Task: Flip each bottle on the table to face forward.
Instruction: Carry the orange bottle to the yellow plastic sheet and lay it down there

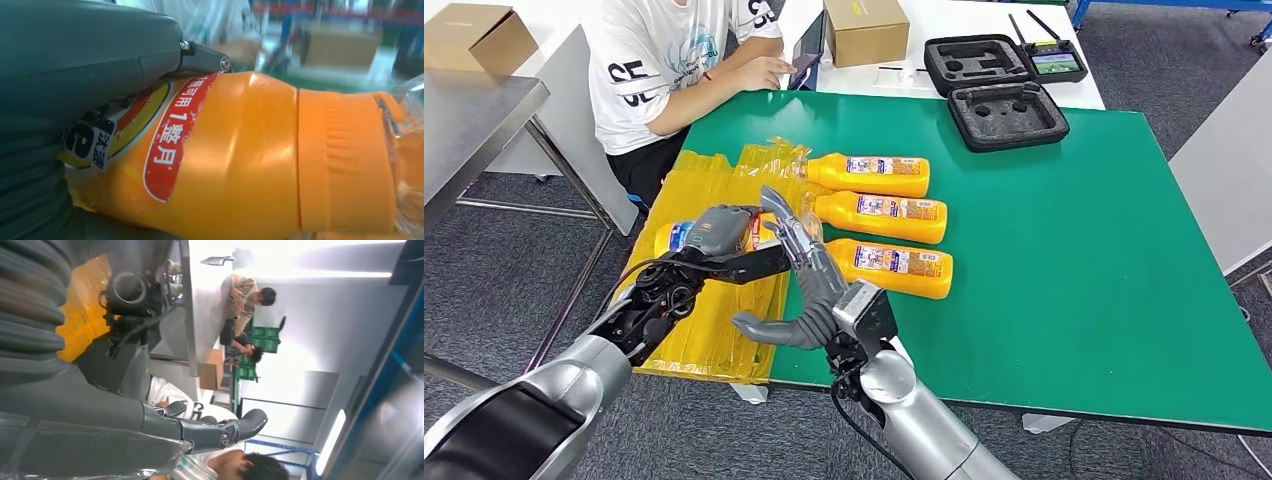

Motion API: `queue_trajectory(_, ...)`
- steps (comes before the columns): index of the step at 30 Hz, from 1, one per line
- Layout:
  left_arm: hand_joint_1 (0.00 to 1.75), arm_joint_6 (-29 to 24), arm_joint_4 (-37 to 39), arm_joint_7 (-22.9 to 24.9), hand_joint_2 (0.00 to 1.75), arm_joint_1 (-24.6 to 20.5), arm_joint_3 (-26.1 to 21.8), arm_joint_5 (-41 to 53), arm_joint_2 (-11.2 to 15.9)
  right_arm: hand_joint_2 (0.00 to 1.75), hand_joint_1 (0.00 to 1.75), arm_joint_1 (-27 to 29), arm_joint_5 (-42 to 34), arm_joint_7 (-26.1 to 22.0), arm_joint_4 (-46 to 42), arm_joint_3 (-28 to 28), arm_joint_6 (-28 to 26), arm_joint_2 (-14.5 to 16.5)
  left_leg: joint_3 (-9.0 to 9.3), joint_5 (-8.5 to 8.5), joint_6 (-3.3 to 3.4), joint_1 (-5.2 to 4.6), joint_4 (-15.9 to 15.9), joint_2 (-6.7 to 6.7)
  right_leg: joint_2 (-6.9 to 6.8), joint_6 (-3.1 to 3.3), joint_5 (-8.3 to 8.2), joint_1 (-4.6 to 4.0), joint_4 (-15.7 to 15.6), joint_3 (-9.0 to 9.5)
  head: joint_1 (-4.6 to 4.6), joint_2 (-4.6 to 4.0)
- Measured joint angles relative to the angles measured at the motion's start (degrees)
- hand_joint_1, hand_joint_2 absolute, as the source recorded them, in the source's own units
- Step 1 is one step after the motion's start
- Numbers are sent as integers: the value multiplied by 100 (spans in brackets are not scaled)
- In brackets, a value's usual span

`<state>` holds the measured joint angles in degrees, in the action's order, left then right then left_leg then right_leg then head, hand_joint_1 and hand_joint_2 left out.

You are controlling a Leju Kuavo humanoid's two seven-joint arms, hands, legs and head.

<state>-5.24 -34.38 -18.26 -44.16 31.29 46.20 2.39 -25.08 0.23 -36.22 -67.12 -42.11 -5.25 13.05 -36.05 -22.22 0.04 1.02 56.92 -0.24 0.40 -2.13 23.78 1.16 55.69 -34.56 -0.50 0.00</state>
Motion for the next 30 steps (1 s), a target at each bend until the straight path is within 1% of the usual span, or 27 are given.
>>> queue_trajectory(3,175,418,239,94,175,-119,164,42,21,175,0,-23,-18,-57,192,-38,27,26,0,0,0,0,0,0,0,0,0,0,1,-1,0,0)
queue_trajectory(8,175,814,547,232,175,-196,348,77,77,175,0,-30,-19,-92,381,-45,44,34,-1,0,0,0,0,0,0,0,1,0,1,-2,-1,-1)
queue_trajectory(13,175,1225,809,260,175,-211,432,45,139,175,0,-35,-21,-156,523,-45,52,39,-1,0,0,0,0,0,0,0,1,0,1,-1,1,-1)
queue_trajectory(17,175,1341,947,330,175,-215,500,60,189,175,0,-42,-21,-170,615,-45,75,75,0,0,0,0,-1,0,0,0,1,0,1,2,1,0)
queue_trajectory(24,175,1257,1052,418,175,-172,536,46,230,175,0,-104,-40,-170,705,-47,115,136,8,0,0,0,-2,1,0,1,1,-1,1,10,-1,-1)
queue_trajectory(25,149,1271,1059,416,175,-164,536,38,237,175,0,-113,-48,-169,714,-47,122,145,9,0,-1,1,-2,1,0,1,1,-1,1,11,0,-1)
queue_trajectory(28,19,1302,1069,413,175,-157,536,39,258,175,0,-133,-81,-168,742,-47,143,175,16,-1,-1,1,-3,2,0,1,1,-2,1,17,0,0)
queue_trajectory(29,1,1317,1070,413,175,-155,536,46,268,175,0,-135,-90,-167,751,-48,148,183,18,-1,-1,1,-3,2,0,1,1,-2,1,19,0,0)
queue_trajectory(30,0,1337,1071,413,175,-155,536,50,278,175,0,-135,-96,-167,759,-49,151,191,20,-1,-1,2,-3,2,0,1,1,-3,1,21,0,0)
